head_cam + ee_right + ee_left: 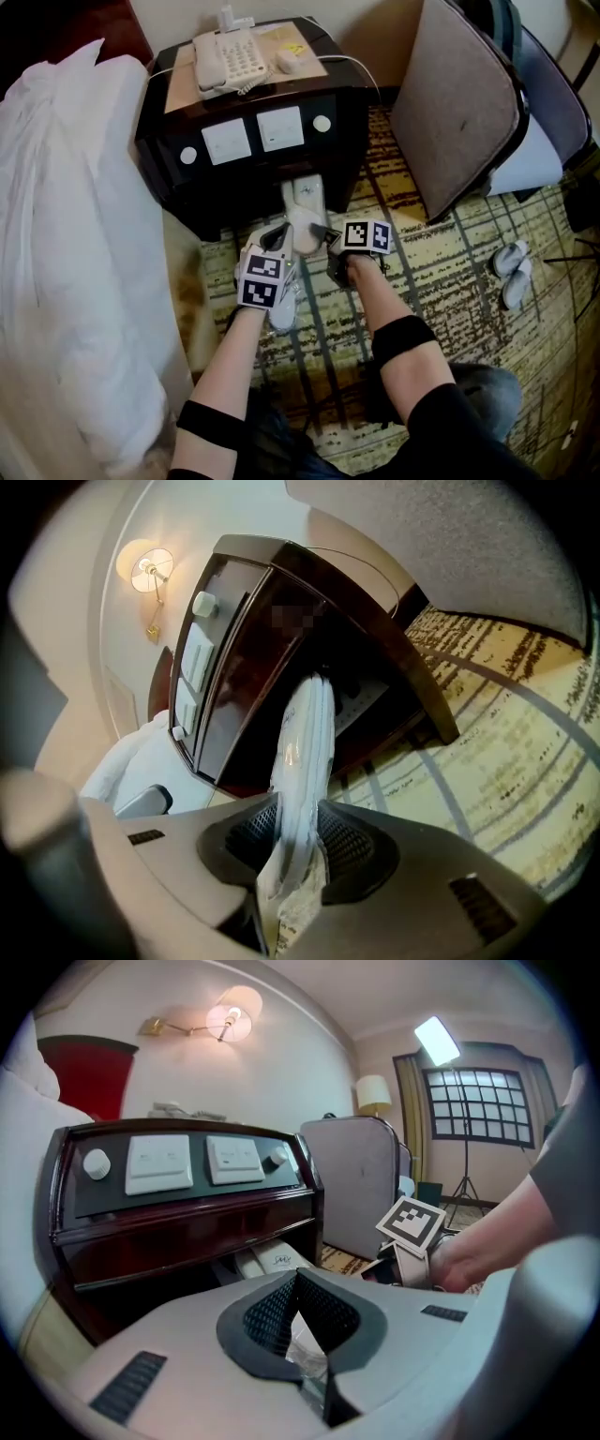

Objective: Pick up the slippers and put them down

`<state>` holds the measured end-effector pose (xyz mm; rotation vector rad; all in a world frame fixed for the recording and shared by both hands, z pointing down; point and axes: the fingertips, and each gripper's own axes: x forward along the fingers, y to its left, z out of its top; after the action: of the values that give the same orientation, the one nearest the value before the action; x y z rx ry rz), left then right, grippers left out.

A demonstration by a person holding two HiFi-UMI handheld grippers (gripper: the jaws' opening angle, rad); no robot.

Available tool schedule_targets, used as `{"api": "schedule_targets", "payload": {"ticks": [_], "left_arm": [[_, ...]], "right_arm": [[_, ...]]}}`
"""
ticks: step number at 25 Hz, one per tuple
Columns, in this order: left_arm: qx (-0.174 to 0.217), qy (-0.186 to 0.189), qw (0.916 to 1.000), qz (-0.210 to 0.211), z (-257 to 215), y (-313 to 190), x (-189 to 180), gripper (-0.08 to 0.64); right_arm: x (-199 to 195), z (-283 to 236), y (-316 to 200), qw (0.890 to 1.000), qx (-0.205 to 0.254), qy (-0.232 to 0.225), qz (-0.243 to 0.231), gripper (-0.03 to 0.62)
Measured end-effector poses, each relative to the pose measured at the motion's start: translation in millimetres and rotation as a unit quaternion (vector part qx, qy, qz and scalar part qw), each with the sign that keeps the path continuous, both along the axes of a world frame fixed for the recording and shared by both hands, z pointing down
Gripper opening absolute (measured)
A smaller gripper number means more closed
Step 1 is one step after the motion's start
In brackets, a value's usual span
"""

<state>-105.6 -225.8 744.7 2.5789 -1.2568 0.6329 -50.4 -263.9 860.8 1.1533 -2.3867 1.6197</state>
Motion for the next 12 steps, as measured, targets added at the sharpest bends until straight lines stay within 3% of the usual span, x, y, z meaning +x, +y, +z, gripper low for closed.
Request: {"api": "schedule_targets", "payload": {"ticks": [12], "left_arm": [[-0.011,0.004,0.9994,-0.031,31.8,-31.9,9.6,0.001]], "right_arm": [[13.5,14.5,-74.7,0.999,0.032,0.019,0.024,0.125]]}}
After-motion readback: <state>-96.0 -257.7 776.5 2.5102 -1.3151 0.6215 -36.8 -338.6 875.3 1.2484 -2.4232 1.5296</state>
